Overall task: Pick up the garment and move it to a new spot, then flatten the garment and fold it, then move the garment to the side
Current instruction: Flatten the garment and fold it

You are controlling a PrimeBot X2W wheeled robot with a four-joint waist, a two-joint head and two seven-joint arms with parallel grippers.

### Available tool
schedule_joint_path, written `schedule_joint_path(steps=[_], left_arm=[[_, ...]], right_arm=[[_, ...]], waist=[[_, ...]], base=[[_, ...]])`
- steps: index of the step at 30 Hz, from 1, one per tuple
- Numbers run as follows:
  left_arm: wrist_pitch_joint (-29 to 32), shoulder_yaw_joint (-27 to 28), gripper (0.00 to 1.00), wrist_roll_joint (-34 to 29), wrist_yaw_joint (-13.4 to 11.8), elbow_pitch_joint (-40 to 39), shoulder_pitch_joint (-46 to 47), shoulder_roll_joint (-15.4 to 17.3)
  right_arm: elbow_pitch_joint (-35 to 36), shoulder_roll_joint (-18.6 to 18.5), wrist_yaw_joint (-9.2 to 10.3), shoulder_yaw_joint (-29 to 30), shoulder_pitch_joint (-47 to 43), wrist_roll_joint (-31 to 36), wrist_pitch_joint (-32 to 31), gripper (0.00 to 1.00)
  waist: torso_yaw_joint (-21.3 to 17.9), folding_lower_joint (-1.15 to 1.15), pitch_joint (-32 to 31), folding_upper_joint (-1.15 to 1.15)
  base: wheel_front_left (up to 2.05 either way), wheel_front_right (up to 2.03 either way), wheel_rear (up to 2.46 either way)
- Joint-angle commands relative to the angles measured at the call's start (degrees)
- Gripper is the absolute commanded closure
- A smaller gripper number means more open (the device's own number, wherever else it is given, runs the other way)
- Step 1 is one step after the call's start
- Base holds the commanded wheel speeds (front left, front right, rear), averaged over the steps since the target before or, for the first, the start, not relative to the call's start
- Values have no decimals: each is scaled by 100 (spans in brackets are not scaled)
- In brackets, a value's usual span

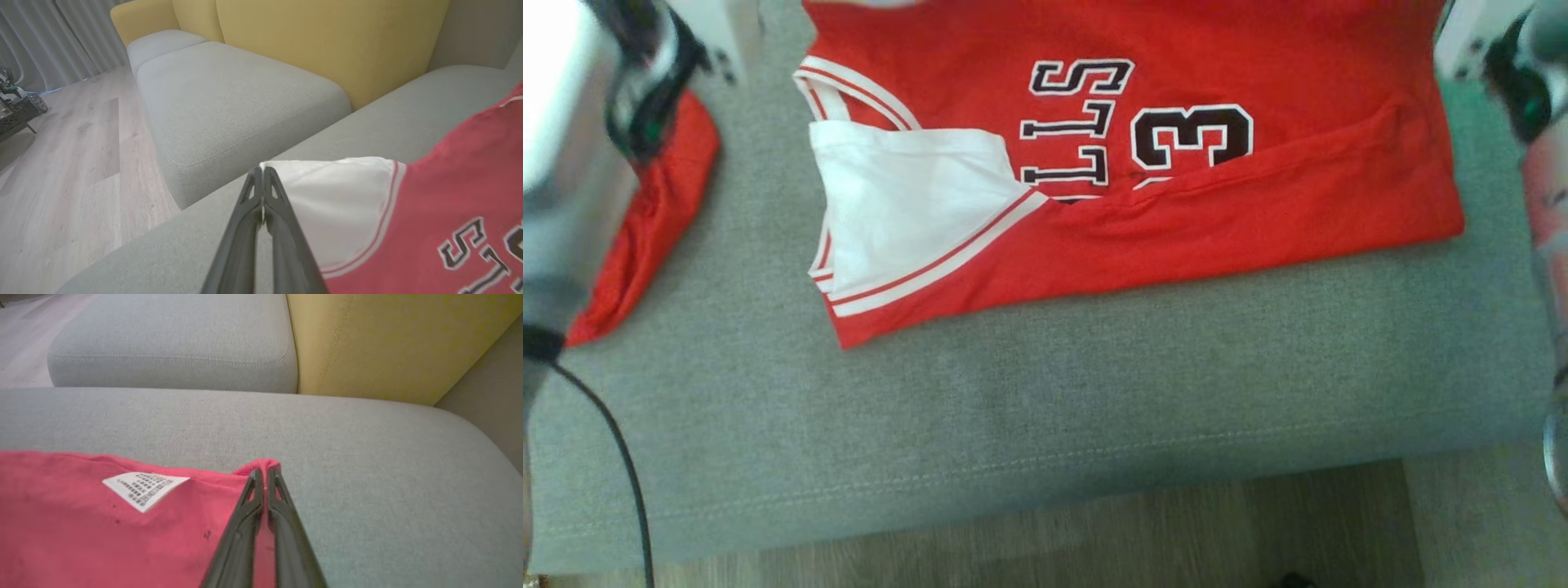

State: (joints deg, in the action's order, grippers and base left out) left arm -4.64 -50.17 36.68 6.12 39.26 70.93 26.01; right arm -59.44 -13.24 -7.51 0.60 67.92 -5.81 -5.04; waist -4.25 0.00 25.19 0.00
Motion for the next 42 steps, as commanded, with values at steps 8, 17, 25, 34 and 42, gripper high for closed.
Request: schedule_joint_path(steps=[8, 17, 25, 34, 42], left_arm=[[166, 162, 100, 314, -320, -1419, -935, 849], [531, 232, 100, 675, -948, -2971, -2050, 1555], [707, 160, 100, 946, -1439, -3855, -2905, 1820], [602, 115, 100, 1007, -1639, -4017, -3289, 1884], [431, 105, 75, 1118, -1879, -3841, -3568, 1665]], right_arm=[[455, -485, 2, -595, -830, -726, -191, 100], [846, -810, 2, -743, -1469, -1226, -349, 100], [1328, -1009, 2, -826, -2042, -1480, -528, 100], [1667, -1095, 2, -676, -2507, -1579, -793, 100], [1977, -977, 2, -584, -2825, -1536, -967, 59]], waist=[[119, 0, -411, 0], [183, 0, -552, 0], [245, 0, -526, 0], [287, 0, -457, 0], [255, 0, -505, 0]], base=[[0, 0, 0], [0, 0, 0], [0, 0, 0], [0, 0, 0], [0, 0, 0]])
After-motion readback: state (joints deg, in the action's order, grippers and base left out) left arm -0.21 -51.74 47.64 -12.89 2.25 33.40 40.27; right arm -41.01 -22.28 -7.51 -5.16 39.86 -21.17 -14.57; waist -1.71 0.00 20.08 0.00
